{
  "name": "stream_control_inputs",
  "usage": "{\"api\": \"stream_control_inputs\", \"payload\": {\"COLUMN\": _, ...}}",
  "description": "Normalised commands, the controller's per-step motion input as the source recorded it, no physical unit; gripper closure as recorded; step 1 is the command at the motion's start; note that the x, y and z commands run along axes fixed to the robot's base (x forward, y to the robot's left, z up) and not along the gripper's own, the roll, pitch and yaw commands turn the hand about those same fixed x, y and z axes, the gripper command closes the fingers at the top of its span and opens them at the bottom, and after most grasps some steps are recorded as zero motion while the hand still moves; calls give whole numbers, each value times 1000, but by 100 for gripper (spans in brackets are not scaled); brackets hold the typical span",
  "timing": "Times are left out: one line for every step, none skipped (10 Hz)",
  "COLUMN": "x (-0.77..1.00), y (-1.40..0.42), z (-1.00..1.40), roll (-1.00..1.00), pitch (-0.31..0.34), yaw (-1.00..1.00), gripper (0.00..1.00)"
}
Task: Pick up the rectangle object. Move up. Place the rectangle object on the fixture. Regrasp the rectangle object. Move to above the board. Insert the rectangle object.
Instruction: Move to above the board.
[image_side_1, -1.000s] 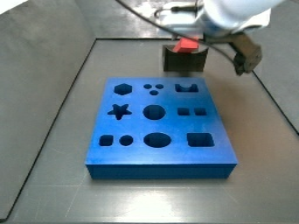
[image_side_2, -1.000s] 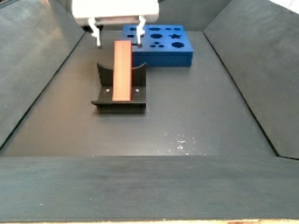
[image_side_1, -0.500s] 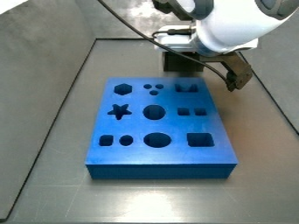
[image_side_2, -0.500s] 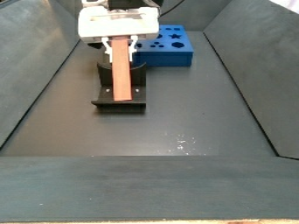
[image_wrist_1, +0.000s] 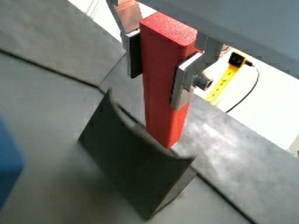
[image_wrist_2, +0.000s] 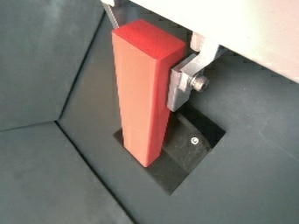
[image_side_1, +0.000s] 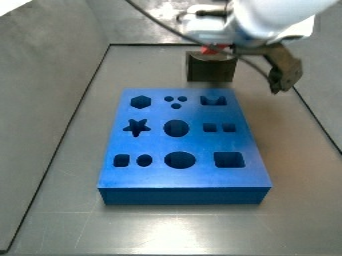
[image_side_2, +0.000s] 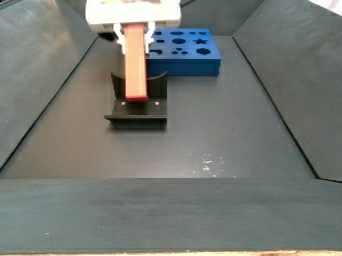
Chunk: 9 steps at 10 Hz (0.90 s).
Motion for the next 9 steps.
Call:
{"api": "stream_control_inputs", "payload": {"x": 46, "y": -146, "z": 1000, "roll": -31, "pitch": 164, "yaw": 57, "gripper": 100}}
{"api": "stream_control_inputs", "payload": {"x": 43, "y": -97, "z": 849, "roll": -26, "pitch": 162, "yaw": 86, "gripper": 100}}
{"api": "stream_control_inputs", "payload": {"x": 42, "y": -78, "z": 734, "roll": -27, "pitch": 158, "yaw": 98, "gripper": 100}}
{"api": "stream_control_inputs", "payload": {"x": 34, "y": -49, "z": 510, "roll": -22, "pitch": 144, "yaw": 117, "gripper": 100}}
{"api": "stream_control_inputs", "payload": {"x": 34, "y": -35, "z": 342, "roll": -24, "pitch": 130, "yaw": 127, "gripper": 100}}
{"api": "stream_control_inputs", "payload": {"x": -765, "y": -936, "z": 1000, "roll": -1000, "pitch": -32, "yaw": -47, "gripper": 100}}
{"api": "stream_control_inputs", "payload": {"x": -792, "y": -966, "z": 1000, "roll": -1000, "pitch": -37, "yaw": -47, "gripper": 100}}
{"api": "stream_control_inputs", "payload": {"x": -825, "y": -878, "z": 1000, "roll": -1000, "pitch": -72, "yaw": -51, "gripper": 100}}
{"api": "stream_control_inputs", "payload": {"x": -856, "y": -865, "z": 1000, "roll": -1000, "pitch": -81, "yaw": -54, "gripper": 100}}
